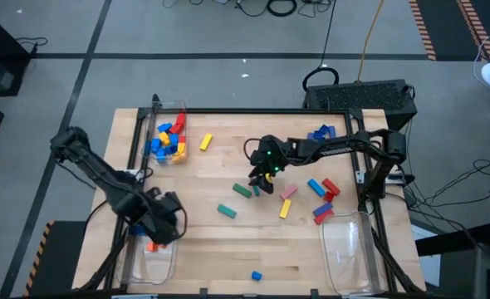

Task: Sort blocks by size
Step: Put the blue four stud game piece into the bottom left transparent bin

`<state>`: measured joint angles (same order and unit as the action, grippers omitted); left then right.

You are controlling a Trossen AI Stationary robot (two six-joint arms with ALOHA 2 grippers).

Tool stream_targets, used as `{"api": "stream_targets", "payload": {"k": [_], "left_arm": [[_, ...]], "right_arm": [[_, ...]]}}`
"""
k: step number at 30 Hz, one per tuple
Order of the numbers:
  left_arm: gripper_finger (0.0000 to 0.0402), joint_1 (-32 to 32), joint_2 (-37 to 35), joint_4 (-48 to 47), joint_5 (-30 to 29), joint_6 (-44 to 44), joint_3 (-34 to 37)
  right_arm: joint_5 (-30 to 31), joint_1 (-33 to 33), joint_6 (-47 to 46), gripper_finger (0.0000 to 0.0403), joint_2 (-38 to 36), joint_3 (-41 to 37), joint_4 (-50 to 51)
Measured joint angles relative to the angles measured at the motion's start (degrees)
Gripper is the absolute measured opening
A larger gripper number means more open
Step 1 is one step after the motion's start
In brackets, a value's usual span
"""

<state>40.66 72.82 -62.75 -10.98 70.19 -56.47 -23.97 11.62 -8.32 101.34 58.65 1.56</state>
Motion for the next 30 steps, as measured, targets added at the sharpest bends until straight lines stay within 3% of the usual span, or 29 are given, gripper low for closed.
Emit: {"api": "stream_targets", "payload": {"k": [10, 16, 20, 27, 30], "left_arm": [[0.0151, 6.53, 0.43, 0.27, 3.96, 7.54, 2.2], [0.0151, 7.88, 2.6, 2.94, 9.93, 10.61, 6.53], [0.0156, 7.87, 3.81, 4.48, 10.17, 11.92, 7.83], [0.0213, 7.85, 6.87, 2.97, 7.53, 12.07, 7.93], [0.0249, 7.85, 7.81, 2.69, 7.57, 12.07, 7.96]], "right_arm": [[0.09, -0.27, 0.49, 0.0164, 0.0, 0.0, -0.04], [0.04, -0.83, 2.98, 0.0164, 0.0, 0.02, 1.1], [-0.03, -0.86, 3.04, 0.0164, 0.0, 0.02, 1.69], [0.04, -0.24, 2.99, 0.0164, 0.0, 0.04, 4.73], [0.13, 1.21, 2.96, 0.0164, 0.04, 1.97, 11.14]]}}
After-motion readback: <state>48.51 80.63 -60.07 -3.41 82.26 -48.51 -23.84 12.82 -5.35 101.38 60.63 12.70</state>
